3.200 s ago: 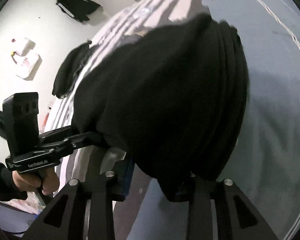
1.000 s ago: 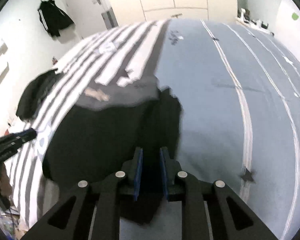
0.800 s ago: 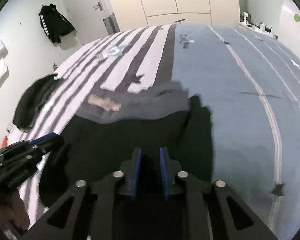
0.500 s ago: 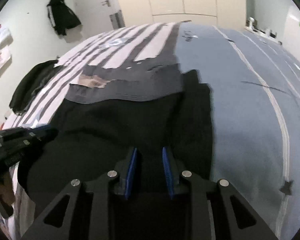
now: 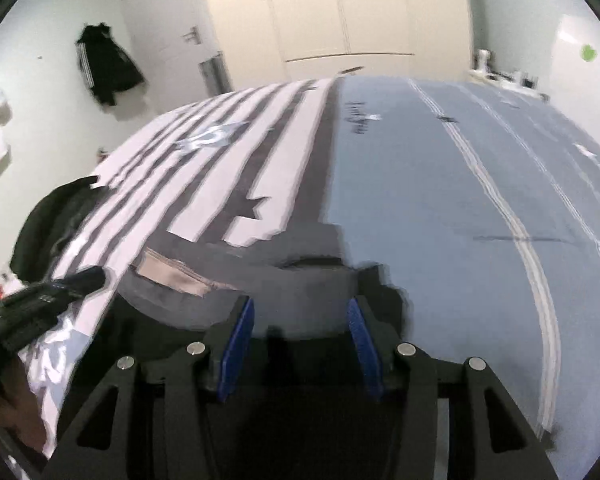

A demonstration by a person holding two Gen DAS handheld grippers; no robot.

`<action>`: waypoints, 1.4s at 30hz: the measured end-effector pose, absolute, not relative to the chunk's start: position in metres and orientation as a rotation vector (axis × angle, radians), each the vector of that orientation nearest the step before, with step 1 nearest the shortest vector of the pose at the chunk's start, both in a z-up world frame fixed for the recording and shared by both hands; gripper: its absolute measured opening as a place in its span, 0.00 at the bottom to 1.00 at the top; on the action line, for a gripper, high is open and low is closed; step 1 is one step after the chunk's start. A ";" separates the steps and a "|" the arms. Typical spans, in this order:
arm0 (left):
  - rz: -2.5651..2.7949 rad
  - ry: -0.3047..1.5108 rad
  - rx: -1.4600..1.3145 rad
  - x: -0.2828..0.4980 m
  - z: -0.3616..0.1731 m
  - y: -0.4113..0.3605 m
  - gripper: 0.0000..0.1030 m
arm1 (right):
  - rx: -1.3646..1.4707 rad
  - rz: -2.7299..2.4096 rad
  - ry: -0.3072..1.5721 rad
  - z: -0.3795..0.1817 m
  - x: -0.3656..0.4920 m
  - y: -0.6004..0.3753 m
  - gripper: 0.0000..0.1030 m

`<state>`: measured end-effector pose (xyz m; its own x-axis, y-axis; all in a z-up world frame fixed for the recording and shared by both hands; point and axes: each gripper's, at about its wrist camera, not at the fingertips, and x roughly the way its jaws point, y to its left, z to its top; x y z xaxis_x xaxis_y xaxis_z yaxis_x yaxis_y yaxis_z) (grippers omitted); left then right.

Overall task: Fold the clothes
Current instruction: 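Grasp the folded garment at its grey waistband with both grippers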

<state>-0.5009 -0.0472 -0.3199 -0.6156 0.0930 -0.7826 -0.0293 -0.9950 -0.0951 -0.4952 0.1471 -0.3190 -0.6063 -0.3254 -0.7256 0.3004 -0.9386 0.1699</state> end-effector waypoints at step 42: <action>2.843 -0.254 -1.388 -0.385 -0.301 -0.086 0.32 | 1.405 -2.564 -0.076 -0.356 -0.409 0.229 0.54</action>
